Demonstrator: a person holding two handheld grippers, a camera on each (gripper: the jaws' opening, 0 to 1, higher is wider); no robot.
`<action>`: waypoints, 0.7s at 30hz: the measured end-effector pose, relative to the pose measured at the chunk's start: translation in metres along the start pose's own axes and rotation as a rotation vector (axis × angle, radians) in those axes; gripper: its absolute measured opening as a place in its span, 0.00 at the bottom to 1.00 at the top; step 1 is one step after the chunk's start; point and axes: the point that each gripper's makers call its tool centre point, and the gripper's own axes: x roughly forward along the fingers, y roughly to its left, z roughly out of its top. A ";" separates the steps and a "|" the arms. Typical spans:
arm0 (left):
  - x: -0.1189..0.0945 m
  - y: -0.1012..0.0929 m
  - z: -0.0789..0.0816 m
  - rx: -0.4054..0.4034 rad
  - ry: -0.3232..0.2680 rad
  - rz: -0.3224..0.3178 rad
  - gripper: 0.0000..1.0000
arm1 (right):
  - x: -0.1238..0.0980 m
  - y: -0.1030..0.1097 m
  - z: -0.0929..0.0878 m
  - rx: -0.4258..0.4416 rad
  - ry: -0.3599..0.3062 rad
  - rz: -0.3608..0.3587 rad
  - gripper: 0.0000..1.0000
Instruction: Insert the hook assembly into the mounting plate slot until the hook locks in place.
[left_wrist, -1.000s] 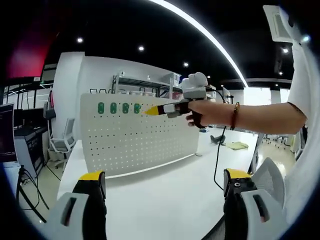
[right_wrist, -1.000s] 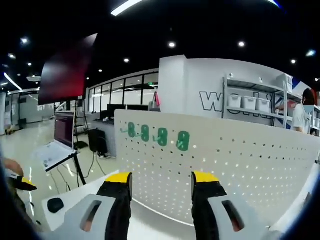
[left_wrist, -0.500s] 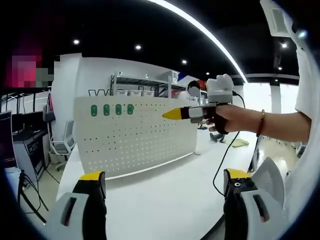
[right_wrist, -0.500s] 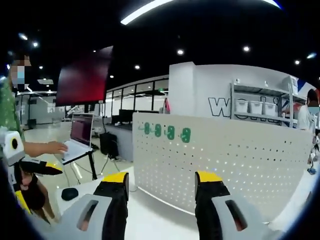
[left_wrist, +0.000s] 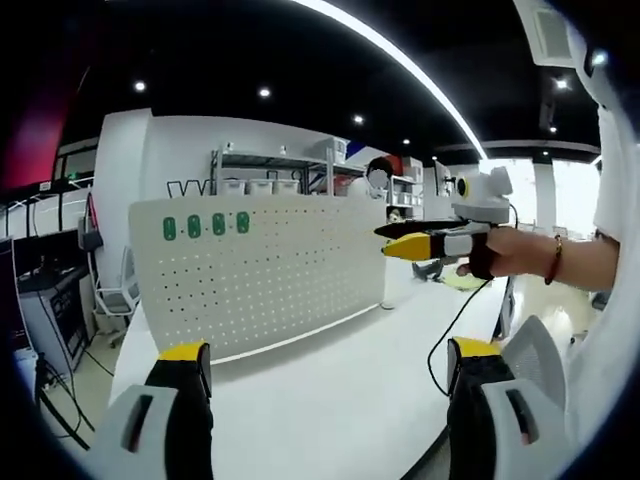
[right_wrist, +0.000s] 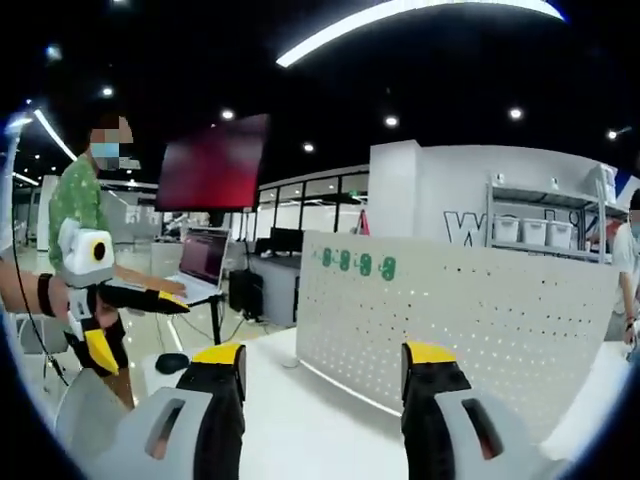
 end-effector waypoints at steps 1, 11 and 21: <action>0.000 0.000 0.000 0.006 0.001 0.000 1.00 | -0.004 -0.002 -0.002 0.003 0.001 -0.008 0.65; 0.005 -0.001 -0.003 0.009 0.012 0.012 1.00 | -0.041 -0.008 -0.024 0.023 0.036 -0.011 0.74; 0.016 -0.001 -0.004 0.006 0.007 0.049 1.00 | -0.047 -0.021 -0.035 0.044 0.045 0.002 0.77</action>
